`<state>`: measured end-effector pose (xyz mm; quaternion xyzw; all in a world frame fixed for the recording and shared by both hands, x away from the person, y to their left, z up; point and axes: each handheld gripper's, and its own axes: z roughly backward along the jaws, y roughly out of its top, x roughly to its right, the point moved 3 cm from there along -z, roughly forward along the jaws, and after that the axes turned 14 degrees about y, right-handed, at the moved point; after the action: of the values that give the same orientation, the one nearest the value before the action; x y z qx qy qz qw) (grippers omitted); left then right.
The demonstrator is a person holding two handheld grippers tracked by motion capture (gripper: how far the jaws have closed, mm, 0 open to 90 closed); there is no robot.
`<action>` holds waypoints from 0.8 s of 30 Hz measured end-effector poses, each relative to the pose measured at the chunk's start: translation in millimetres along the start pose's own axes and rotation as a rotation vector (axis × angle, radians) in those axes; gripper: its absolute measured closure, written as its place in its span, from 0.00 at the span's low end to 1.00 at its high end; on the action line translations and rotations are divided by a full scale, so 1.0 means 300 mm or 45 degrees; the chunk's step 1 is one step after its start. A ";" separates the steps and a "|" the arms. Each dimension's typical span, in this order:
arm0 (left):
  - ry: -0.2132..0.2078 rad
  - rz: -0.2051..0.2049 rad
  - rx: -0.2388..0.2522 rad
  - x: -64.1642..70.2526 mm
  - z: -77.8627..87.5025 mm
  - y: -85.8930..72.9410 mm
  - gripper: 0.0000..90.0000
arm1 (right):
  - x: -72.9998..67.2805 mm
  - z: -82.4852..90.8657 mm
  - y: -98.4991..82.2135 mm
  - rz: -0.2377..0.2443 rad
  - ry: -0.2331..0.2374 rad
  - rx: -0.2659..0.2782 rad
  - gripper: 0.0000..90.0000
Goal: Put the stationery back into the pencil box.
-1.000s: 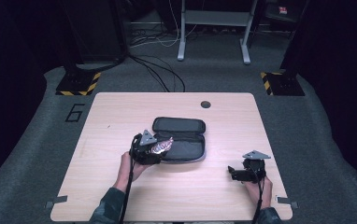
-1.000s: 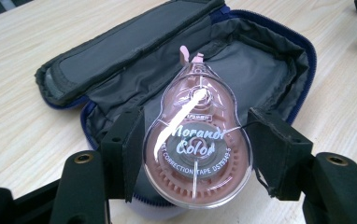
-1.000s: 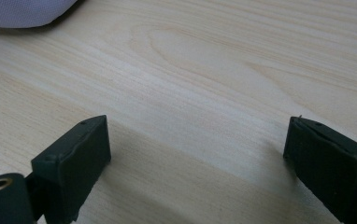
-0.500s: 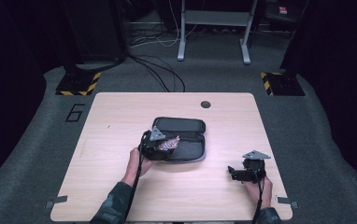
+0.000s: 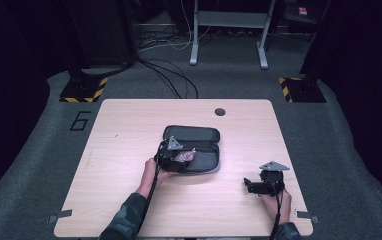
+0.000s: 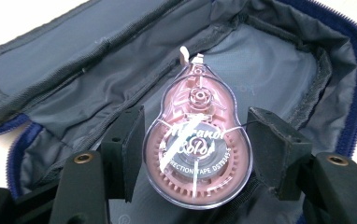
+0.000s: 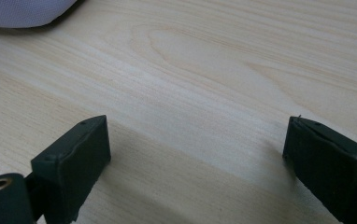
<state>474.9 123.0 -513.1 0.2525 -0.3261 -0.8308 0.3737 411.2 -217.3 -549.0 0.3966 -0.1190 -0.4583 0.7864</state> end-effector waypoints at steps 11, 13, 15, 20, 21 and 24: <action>0.006 -0.016 -0.070 0.014 -0.039 -0.012 0.43 | 0.003 0.001 0.000 0.030 0.006 -0.007 0.09; 0.016 -0.031 -0.088 0.012 -0.046 -0.014 0.43 | 0.003 0.000 0.000 0.029 0.005 -0.005 0.09; 0.017 -0.027 -0.097 0.014 -0.052 -0.015 0.43 | 0.003 0.001 0.000 0.030 0.006 -0.007 0.09; 0.032 0.016 -0.092 0.008 -0.048 -0.012 0.37 | 0.003 0.001 0.000 0.029 0.005 -0.007 0.09; 0.019 0.013 -0.088 0.005 -0.043 -0.012 0.31 | 0.003 0.001 0.000 0.029 0.006 -0.007 0.09; 0.028 0.035 -0.062 0.004 -0.022 -0.006 0.20 | 0.003 0.001 0.000 0.029 0.005 -0.007 0.09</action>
<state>477.9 120.6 -519.0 0.2479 -0.3051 -0.8305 0.3946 411.6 -218.1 -549.1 0.3941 -0.1206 -0.4487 0.7930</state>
